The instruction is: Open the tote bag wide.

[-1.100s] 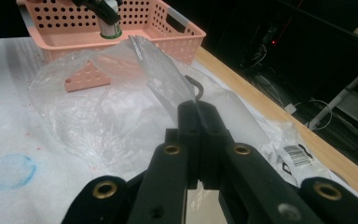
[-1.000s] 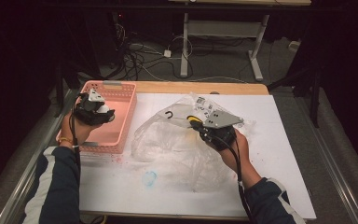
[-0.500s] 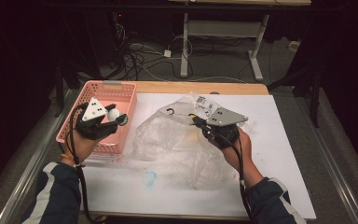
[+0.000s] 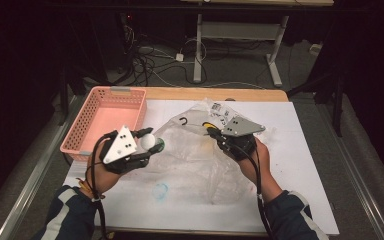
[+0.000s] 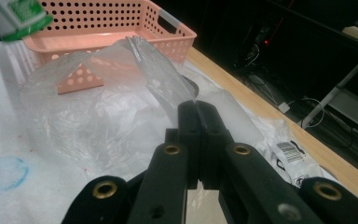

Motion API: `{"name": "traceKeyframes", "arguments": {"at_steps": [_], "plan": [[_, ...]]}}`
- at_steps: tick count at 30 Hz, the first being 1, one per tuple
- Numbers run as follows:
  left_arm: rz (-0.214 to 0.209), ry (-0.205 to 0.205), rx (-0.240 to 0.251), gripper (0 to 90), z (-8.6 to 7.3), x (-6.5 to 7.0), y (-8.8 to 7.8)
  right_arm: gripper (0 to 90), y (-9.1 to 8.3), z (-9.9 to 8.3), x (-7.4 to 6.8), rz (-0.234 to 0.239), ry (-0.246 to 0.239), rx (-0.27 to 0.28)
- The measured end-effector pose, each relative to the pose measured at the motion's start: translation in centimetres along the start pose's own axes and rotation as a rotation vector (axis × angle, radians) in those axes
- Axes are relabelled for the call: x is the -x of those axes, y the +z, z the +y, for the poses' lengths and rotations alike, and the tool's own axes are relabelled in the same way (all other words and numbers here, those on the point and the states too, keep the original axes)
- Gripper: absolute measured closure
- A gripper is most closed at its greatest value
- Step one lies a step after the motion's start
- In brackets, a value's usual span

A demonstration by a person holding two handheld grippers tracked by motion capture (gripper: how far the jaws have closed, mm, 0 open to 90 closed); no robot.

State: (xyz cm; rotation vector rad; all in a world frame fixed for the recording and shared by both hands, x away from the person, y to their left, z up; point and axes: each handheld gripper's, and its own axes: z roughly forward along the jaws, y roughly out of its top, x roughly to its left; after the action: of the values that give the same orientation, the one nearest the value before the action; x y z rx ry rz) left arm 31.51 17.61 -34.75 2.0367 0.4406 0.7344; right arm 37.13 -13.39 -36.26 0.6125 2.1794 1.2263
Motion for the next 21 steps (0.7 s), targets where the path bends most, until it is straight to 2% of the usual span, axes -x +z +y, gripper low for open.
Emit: {"name": "traceKeyframes", "arguments": {"at_steps": [1,2,4,5,6,8,9,11,13,14,15,16,17,18,19,20,21], "plan": [[-0.027,0.022,0.009,48.2,0.3,0.9,0.7,90.0,0.0,0.0,0.0,0.001,-0.002,0.001],[-0.027,0.022,0.009,48.2,0.3,0.9,0.7,90.0,0.0,0.0,0.0,0.001,-0.002,0.001],[-0.062,0.066,0.002,48.2,0.6,2.3,2.2,90.0,0.0,0.0,-0.2,0.005,-0.006,0.000],[-0.062,0.066,0.002,48.2,0.6,2.3,2.2,90.0,0.1,0.0,-0.2,0.006,-0.006,-0.001],[-0.081,0.076,-0.007,48.2,0.7,2.7,2.8,90.0,0.1,0.0,-0.3,0.008,-0.006,-0.001],[-0.080,0.110,-0.038,48.2,0.8,3.4,4.1,90.0,0.1,0.0,-0.3,0.011,-0.004,-0.001],[-0.092,0.115,-0.046,48.2,0.7,3.6,4.8,90.0,0.2,0.0,-0.4,0.012,-0.004,-0.004],[-0.114,0.110,-0.064,48.2,0.4,3.9,6.2,90.0,0.2,0.0,-0.4,0.014,-0.005,-0.003],[-0.115,0.124,-0.090,48.2,-0.1,4.3,7.8,90.0,0.2,-0.1,-0.4,0.017,-0.002,-0.005],[-0.119,0.116,-0.095,48.2,-0.3,4.4,8.3,90.0,0.3,-0.1,-0.4,0.017,-0.002,-0.007],[-0.112,0.111,-0.107,48.2,-1.0,4.5,9.9,90.0,0.3,-0.1,-0.4,0.019,0.000,-0.007],[-0.112,0.111,-0.107,48.1,-1.0,4.5,9.9,90.0,0.3,-0.1,-0.5,0.022,-0.003,-0.009],[-0.109,0.111,-0.116,48.1,-1.4,4.6,10.7,90.0,0.3,-0.1,-0.5,0.022,-0.003,-0.009],[-0.130,0.083,-0.114,48.1,-1.8,4.6,11.6,90.0,0.3,-0.1,-0.6,0.023,-0.005,-0.011],[-0.139,0.076,-0.116,48.1,-2.0,4.5,12.1,90.0,0.4,-0.1,-0.7,0.026,-0.006,-0.013],[-0.127,0.081,-0.132,48.1,-2.4,4.7,13.4,90.0,0.4,-0.1,-0.8,0.029,-0.011,-0.019],[-0.127,0.081,-0.132,48.1,-2.4,4.7,13.4,90.0,0.4,-0.1,-0.8,0.029,-0.011,-0.019]]}}
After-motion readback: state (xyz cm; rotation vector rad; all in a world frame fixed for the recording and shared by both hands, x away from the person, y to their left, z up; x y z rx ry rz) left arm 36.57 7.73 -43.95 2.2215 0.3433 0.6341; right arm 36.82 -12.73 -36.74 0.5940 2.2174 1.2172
